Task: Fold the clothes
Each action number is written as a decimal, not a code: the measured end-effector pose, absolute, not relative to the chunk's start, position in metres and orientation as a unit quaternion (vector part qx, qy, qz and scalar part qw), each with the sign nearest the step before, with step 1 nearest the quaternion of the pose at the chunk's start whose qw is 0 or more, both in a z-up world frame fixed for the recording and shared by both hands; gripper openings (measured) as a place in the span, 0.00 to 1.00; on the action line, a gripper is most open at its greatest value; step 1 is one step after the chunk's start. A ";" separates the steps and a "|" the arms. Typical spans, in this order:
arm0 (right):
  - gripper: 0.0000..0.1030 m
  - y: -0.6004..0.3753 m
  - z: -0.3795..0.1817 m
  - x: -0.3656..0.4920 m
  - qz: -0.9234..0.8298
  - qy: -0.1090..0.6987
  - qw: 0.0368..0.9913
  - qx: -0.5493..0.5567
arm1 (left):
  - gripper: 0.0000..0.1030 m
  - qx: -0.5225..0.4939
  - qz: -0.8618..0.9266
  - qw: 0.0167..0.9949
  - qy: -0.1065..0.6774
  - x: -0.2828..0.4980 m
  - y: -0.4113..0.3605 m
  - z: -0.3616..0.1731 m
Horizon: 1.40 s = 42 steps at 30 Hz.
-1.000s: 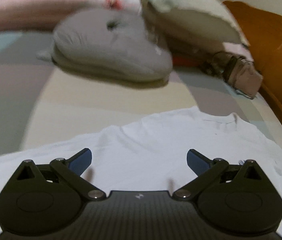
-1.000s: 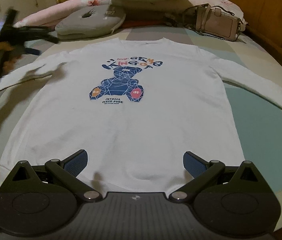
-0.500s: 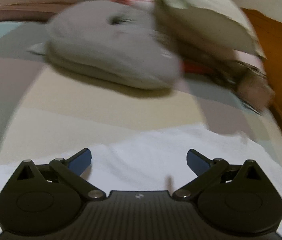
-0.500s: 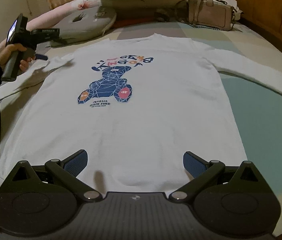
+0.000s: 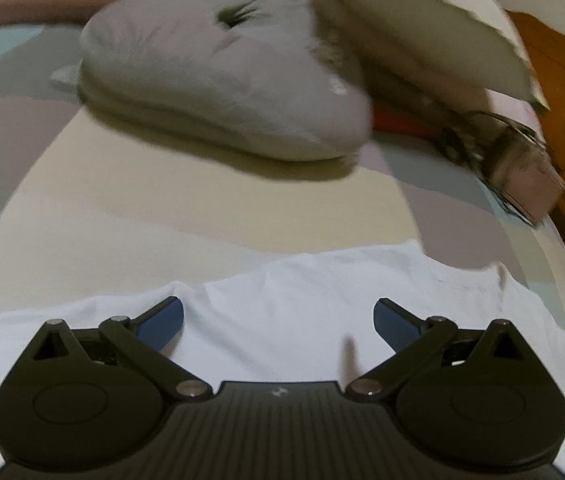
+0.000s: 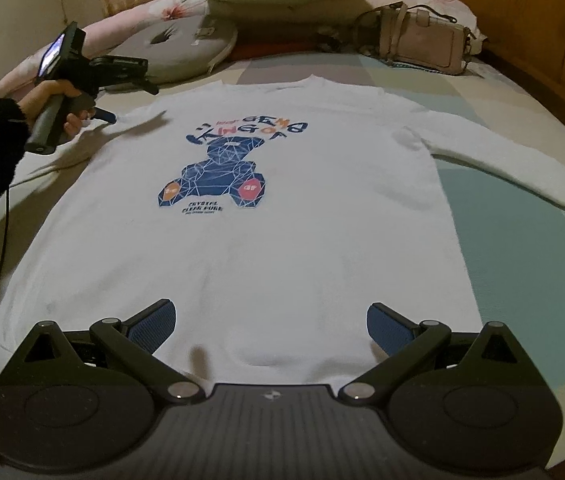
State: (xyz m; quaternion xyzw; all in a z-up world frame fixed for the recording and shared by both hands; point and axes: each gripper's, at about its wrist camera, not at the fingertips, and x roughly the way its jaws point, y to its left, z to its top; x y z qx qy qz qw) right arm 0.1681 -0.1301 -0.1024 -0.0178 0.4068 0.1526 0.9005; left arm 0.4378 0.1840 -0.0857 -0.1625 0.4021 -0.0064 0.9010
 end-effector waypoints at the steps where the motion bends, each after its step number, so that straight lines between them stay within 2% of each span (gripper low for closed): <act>1: 1.00 -0.130 -0.102 0.168 0.153 0.404 0.901 -0.019 | 0.98 -0.149 -0.015 0.906 0.396 0.428 0.180 -0.079; 7: 1.00 -0.133 -0.110 0.170 0.128 0.380 0.914 -0.058 | 0.98 -0.072 -0.098 0.914 0.387 0.356 0.142 -0.041; 10: 1.00 -0.143 -0.126 0.178 0.102 0.394 0.912 -0.051 | 0.98 -0.028 -0.157 0.911 0.381 0.305 0.115 -0.034; 14: 1.00 -0.153 -0.142 0.173 0.095 0.376 0.921 -0.026 | 0.99 0.034 -0.220 0.902 0.369 0.244 0.073 -0.044; 19: 1.00 -0.154 -0.145 0.170 0.094 0.367 0.925 -0.025 | 0.99 0.111 -0.228 0.898 0.361 0.196 0.035 -0.084; 24: 1.00 -0.159 -0.144 0.162 0.096 0.369 0.924 -0.026 | 0.99 0.091 -0.192 0.891 0.402 0.163 0.042 -0.115; 29: 1.00 -0.165 -0.138 0.150 0.086 0.384 0.919 -0.021 | 0.99 0.056 -0.169 0.896 0.407 0.129 0.055 -0.105; 34: 1.00 -0.162 -0.130 0.133 0.087 0.380 0.921 -0.008 | 0.99 0.108 -0.174 0.909 0.362 0.103 0.031 -0.095; 38: 1.00 -0.158 -0.124 0.118 0.102 0.366 0.925 -0.002 | 0.99 0.132 -0.155 0.903 0.378 0.099 0.011 -0.103; 42: 1.00 -0.148 -0.122 0.117 0.128 0.348 0.929 -0.004 | 0.99 0.083 -0.130 0.900 0.408 0.089 0.019 -0.113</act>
